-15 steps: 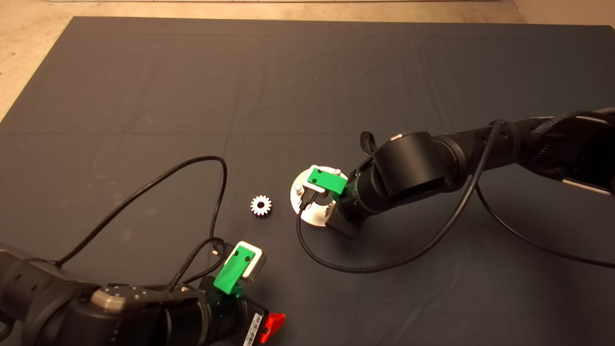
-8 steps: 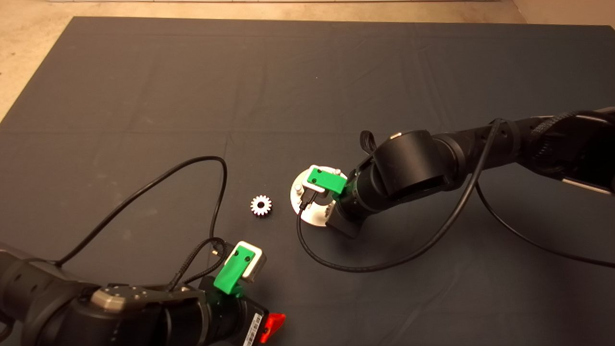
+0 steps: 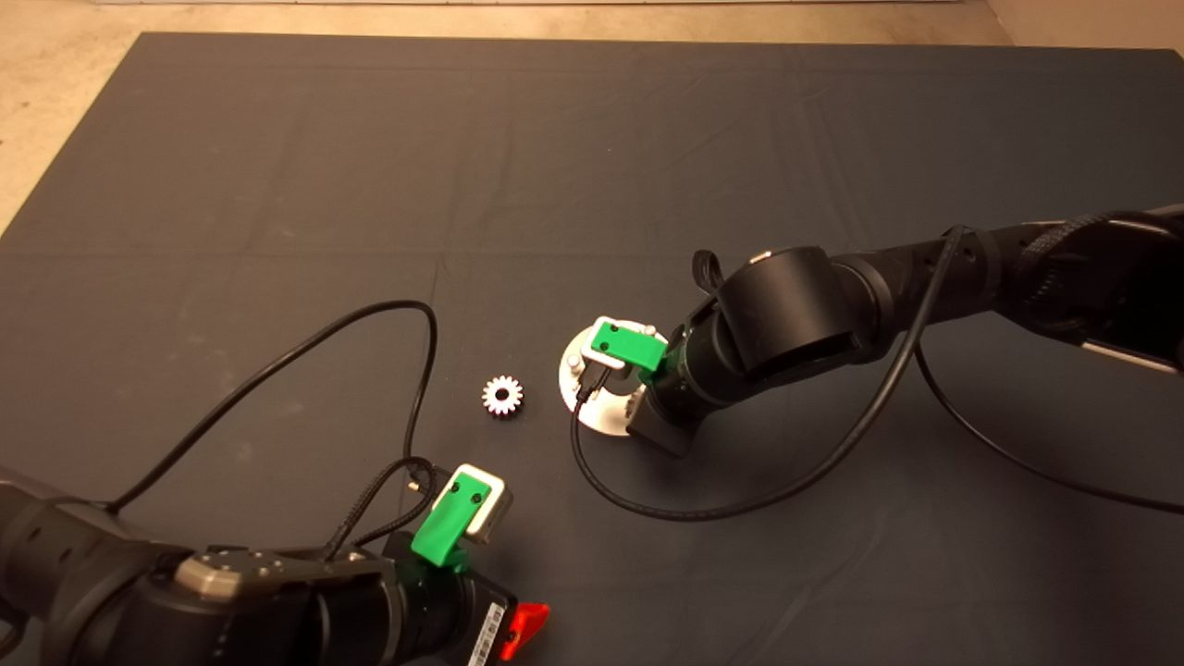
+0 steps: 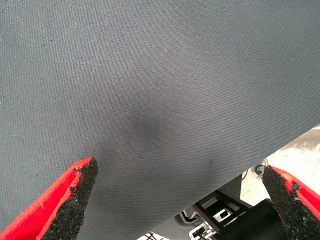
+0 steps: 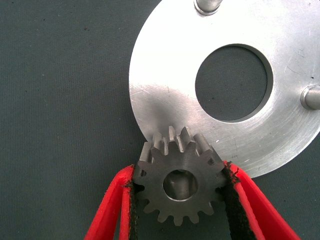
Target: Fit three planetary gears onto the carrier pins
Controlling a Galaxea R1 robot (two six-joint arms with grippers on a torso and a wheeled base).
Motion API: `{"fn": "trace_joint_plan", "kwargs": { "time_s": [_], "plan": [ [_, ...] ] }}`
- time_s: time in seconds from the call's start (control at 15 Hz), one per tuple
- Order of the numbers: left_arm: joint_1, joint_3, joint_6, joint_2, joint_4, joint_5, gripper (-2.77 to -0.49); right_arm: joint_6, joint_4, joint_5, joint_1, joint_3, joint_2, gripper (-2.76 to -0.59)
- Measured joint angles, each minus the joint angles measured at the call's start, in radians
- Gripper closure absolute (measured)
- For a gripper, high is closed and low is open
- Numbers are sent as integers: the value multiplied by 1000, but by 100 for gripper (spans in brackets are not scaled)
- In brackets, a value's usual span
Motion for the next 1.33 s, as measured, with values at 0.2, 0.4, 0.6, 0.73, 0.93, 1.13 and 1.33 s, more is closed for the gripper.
{"fn": "trace_joint_plan", "kwargs": {
  "time_s": [0.2, 0.4, 0.6, 0.73, 0.93, 1.13, 1.33],
  "plan": [
    [0, 0, 0, 0, 0, 0, -236, -2, 0, 0, 0, -4, 0, -92],
    [0, 0, 0, 0, 0, 0, -236, -2, 0, 0, 1, -7, 0, -92],
    [0, 0, 0, 0, 1, 0, -236, -2, -1, 1, 2, -9, 0, -92],
    [0, 0, 0, -2, 3, 0, -236, -2, -1, 4, 2, -9, -3, -92],
    [0, 0, 0, -2, 7, 0, -236, -2, -1, 7, 2, -9, -6, -92],
    [0, 0, 0, -2, 7, 0, -236, -2, -2, 11, 3, -9, -9, -92],
    [0, 0, 0, -2, 7, 0, -236, -3, -2, 16, 3, -9, -11, -92]
  ]
}}
